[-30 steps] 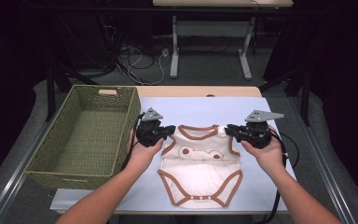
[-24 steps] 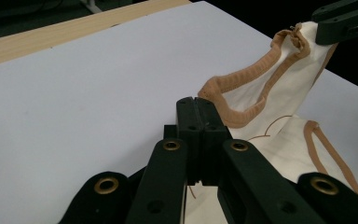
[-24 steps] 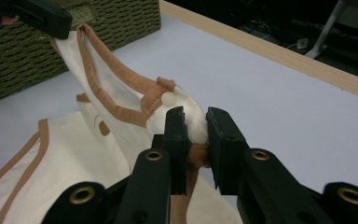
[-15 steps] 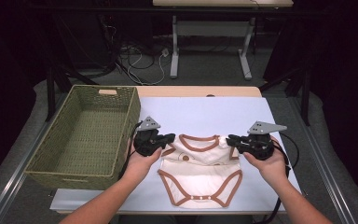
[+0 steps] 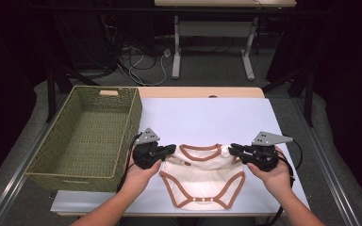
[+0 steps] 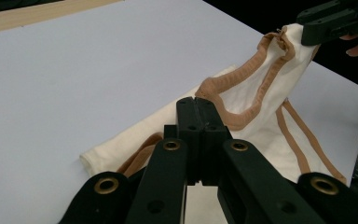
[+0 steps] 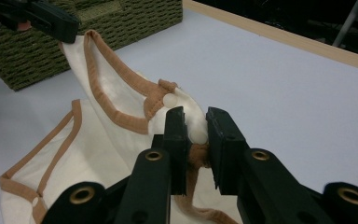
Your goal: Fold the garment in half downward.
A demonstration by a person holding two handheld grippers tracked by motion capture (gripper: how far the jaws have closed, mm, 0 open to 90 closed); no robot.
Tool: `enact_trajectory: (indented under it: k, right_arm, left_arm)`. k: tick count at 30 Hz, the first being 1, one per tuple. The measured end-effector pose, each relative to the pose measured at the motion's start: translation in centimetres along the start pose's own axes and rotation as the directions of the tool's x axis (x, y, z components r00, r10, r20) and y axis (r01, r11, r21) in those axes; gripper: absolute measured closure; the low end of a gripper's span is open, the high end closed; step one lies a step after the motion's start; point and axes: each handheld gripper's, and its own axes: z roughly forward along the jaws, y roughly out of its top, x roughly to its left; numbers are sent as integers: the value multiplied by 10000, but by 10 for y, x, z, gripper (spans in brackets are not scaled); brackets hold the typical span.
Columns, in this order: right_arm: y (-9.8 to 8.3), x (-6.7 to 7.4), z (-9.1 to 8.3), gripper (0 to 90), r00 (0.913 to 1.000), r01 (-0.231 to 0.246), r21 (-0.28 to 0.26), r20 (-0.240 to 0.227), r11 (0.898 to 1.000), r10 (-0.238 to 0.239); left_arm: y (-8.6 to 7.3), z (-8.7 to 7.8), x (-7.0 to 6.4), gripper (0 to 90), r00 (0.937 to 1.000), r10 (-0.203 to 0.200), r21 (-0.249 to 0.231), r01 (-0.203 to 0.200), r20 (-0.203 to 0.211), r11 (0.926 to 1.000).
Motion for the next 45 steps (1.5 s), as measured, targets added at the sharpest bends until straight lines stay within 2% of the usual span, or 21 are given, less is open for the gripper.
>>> enact_trajectory:
  k: [4,7,9,13,16,22,30,31,34,39,42,45]
  right_arm:
    - [-7,4,-1,783,10000,4,-50,-30,10000,-4]
    - [-11,7,-3,784,10000,-27,-66,-29,10000,27]
    - [-14,9,-5,784,9999,-57,-48,-84,10000,57]
    - [-19,14,-8,784,9998,-136,-178,-164,9997,133]
    - [-24,19,-10,783,9997,-106,-137,-210,9998,103]
    - [-34,26,-12,784,9998,-93,-152,-194,9998,90]
    - [-43,34,-16,783,9995,-27,81,-330,10000,30]
    - [-44,36,-15,783,9995,-17,55,-316,10000,18]
    - [-49,40,-15,783,9992,15,215,-399,9998,-7]
    - [-56,46,-16,783,9990,292,469,-353,9985,-275]
    - [-60,48,-17,782,9992,247,586,-319,9980,-229]
    - [-67,50,-18,782,9997,123,396,-230,9991,-114]
  left_arm:
    - [-8,-3,-5,900,9998,-88,-22,89,173,10000]
    - [-11,-4,-9,900,9997,215,-28,-215,99,9998]
    - [-13,-5,-10,900,9996,241,-49,-241,134,9997]
    - [-19,-5,-14,900,9998,90,-139,-87,162,9999]
    - [-24,-5,-16,900,9997,188,-149,-185,159,9997]
    - [-35,-5,-19,900,9998,87,-50,-86,193,10000]
    - [-52,-7,-24,900,9996,70,45,-72,267,10000]
    - [-55,-6,-26,900,9995,-60,13,59,305,10000]
    - [-60,-6,-29,900,9996,18,48,-20,287,10000]
    - [-66,-5,-35,900,9988,424,294,-431,231,9986]
    - [-69,-5,-39,900,9982,565,357,-571,186,9977]
    - [-72,-5,-42,900,9978,623,474,-632,206,9969]
